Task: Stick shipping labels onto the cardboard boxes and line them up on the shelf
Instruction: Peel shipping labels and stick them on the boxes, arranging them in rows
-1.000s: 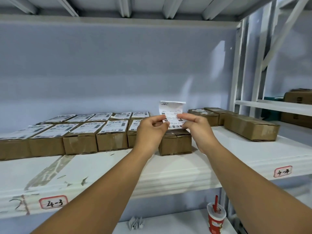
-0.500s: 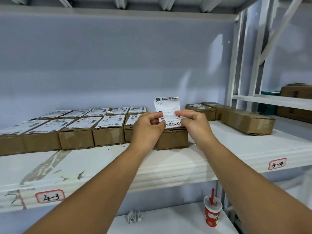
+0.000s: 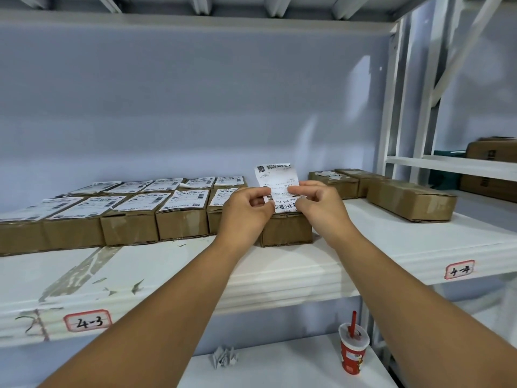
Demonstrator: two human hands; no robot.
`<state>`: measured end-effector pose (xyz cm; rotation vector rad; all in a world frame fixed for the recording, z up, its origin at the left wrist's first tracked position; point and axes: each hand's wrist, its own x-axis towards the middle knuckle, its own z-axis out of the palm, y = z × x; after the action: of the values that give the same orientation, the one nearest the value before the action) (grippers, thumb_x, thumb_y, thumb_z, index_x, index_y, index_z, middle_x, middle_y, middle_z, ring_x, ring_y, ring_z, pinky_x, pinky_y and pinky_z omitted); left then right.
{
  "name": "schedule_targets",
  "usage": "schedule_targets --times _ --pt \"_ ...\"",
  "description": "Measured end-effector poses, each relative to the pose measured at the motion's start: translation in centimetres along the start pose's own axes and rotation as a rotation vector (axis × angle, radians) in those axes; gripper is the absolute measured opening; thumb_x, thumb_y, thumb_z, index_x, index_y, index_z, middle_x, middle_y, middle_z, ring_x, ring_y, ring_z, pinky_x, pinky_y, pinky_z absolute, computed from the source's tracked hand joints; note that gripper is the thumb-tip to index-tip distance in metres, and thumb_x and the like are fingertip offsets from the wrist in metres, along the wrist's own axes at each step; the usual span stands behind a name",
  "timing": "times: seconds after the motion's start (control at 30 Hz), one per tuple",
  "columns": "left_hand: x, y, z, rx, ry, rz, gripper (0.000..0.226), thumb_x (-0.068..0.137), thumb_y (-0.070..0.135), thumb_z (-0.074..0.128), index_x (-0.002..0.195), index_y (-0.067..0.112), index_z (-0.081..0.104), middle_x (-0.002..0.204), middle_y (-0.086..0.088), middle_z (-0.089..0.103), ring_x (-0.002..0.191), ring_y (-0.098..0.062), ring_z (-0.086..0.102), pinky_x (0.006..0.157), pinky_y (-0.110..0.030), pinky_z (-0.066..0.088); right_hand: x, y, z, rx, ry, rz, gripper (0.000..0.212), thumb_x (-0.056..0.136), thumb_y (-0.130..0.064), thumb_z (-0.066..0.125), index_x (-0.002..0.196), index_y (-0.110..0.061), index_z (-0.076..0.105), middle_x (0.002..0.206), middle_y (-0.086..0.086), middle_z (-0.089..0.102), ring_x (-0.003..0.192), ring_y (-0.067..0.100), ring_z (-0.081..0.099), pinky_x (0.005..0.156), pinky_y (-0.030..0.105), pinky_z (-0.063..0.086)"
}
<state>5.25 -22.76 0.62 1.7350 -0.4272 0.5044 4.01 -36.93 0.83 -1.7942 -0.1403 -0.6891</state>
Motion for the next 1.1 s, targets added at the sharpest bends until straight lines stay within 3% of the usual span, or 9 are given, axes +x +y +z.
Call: schedule_targets --times 0.17,0.27,0.37,0.53,0.73,0.83,0.9,1.0,1.1 --pt "-0.1 -0.1 0.1 0.145 -0.026 0.079 0.019 0.083 0.009 0.065 0.099 0.018 0.069 0.087 0.001 0.053 0.061 0.0 0.047 0.062 -0.003 0.035 -0.1 0.0 0.0 -0.057 -0.013 -0.02 0.031 0.083 0.0 0.055 0.109 -0.01 0.07 0.116 -0.006 0.05 0.103 0.008 0.053 0.088 0.019 0.041" --pt "-0.3 0.0 0.1 0.21 -0.023 0.128 0.015 0.083 0.007 0.063 0.088 0.02 0.069 0.1 0.001 0.055 0.066 0.0 0.05 0.066 0.0 0.036 -0.2 0.2 0.0 -0.121 -0.017 -0.05 0.029 0.084 -0.004 0.058 0.108 -0.013 0.07 0.115 -0.007 0.049 0.1 0.005 0.05 0.083 0.015 0.037" --pt "-0.4 0.1 0.1 0.282 -0.019 0.172 0.017 0.083 0.004 0.06 0.087 0.015 0.071 0.099 0.003 0.052 0.07 0.002 0.051 0.07 0.003 0.034 0.0 0.3 0.1 -0.209 0.008 -0.086 0.025 0.085 -0.007 0.058 0.106 -0.012 0.072 0.114 -0.006 0.049 0.1 0.003 0.048 0.086 0.014 0.036" --pt "-0.7 0.2 0.4 0.431 -0.005 0.285 0.023 0.083 -0.001 0.052 0.089 0.007 0.072 0.097 0.0 0.049 0.078 -0.003 0.045 0.071 0.005 0.027 0.2 0.5 0.2 -0.307 0.037 -0.138 0.023 0.09 -0.007 0.054 0.101 -0.009 0.074 0.109 -0.003 0.049 0.095 0.003 0.047 0.07 -0.002 0.031" --pt "-1.1 0.3 0.4 0.482 -0.045 0.301 0.029 0.087 0.0 0.047 0.101 0.006 0.071 0.103 -0.003 0.042 0.091 -0.01 0.047 0.076 0.001 0.023 0.2 0.6 0.3 -0.288 0.02 -0.116 0.024 0.086 -0.006 0.058 0.104 -0.012 0.073 0.131 0.0 0.046 0.105 -0.001 0.044 0.087 0.009 0.032" --pt "-1.3 0.4 0.4 0.52 -0.091 0.299 0.03 0.09 0.002 0.044 0.104 0.008 0.07 0.12 -0.009 0.039 0.097 -0.017 0.052 0.082 -0.005 0.024 0.1 0.6 0.3 -0.262 0.016 -0.085 0.025 0.086 -0.004 0.057 0.103 -0.012 0.073 0.142 -0.002 0.037 0.119 0.002 0.042 0.093 0.009 0.029" --pt "-1.3 0.4 0.4 0.542 -0.1 0.286 0.03 0.091 0.004 0.043 0.104 0.009 0.069 0.137 -0.013 0.03 0.096 -0.017 0.054 0.085 -0.008 0.025 0.1 0.6 0.2 -0.268 -0.009 -0.06 0.024 0.087 -0.005 0.055 0.102 -0.011 0.073 0.143 -0.001 0.036 0.125 0.006 0.042 0.099 0.015 0.032" --pt "-1.5 0.6 0.3 0.55 -0.107 0.296 0.03 0.091 0.004 0.042 0.104 0.008 0.069 0.139 -0.014 0.029 0.087 -0.014 0.052 0.085 -0.009 0.026 0.2 0.7 0.2 -0.269 -0.027 -0.029 0.024 0.088 -0.009 0.054 0.1 -0.012 0.075 0.141 0.0 0.039 0.128 0.01 0.041 0.107 0.029 0.033" --pt "-1.5 0.2 0.3 0.582 -0.084 0.287 0.029 0.091 0.006 0.043 0.104 0.003 0.069 0.135 -0.016 0.033 0.104 -0.022 0.055 0.096 -0.017 0.032 0.2 0.8 0.3 -0.32 -0.002 -0.045 0.022 0.088 -0.013 0.055 0.095 -0.019 0.076 0.124 -0.007 0.046 0.127 0.013 0.038 0.109 0.037 0.03"
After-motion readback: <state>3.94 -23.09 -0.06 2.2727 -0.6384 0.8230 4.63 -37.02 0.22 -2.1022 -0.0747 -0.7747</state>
